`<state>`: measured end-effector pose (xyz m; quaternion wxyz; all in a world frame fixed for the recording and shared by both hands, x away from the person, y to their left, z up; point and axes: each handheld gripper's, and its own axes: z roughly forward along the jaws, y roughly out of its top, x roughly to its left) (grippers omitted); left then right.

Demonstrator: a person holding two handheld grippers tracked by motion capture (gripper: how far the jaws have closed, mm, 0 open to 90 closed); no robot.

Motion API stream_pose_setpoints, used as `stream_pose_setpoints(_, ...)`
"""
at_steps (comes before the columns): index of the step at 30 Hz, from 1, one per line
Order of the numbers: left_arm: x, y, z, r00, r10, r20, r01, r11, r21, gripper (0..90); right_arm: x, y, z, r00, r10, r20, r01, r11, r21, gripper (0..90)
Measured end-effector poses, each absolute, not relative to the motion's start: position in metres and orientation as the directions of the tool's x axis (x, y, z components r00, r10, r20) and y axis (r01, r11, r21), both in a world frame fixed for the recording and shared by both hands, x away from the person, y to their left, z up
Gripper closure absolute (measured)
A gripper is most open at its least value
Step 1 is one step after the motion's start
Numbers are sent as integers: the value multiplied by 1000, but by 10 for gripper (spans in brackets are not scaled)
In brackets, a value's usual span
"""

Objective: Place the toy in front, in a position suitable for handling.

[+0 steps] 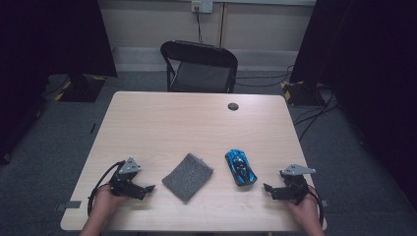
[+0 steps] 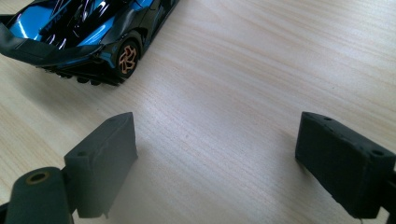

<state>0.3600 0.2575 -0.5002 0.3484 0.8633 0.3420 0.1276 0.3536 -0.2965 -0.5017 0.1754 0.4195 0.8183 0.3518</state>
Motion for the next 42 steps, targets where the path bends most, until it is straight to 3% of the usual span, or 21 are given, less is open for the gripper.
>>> stream_pose_setpoints(6,359,252,-493,732,682,3,506,-546,668,166,354,-297,-502,-586,810,8,563,400,723,120)
stream_pose_setpoints(22,356,178,-455,774,632,-41,479,-542,690,171,354,-297,-502,-585,811,8,564,399,723,121)
stream_pose_setpoints(30,365,142,-455,780,623,-54,486,-550,679,196,354,-297,-502,-584,812,9,564,398,723,121)
stream_pose_setpoints(34,371,125,-461,778,627,-38,491,-569,660,306,354,-297,-502,-584,812,8,564,399,723,121)
stream_pose_setpoints(42,381,111,-478,746,665,-48,544,-566,619,298,354,-297,-502,-575,818,8,568,392,723,121)
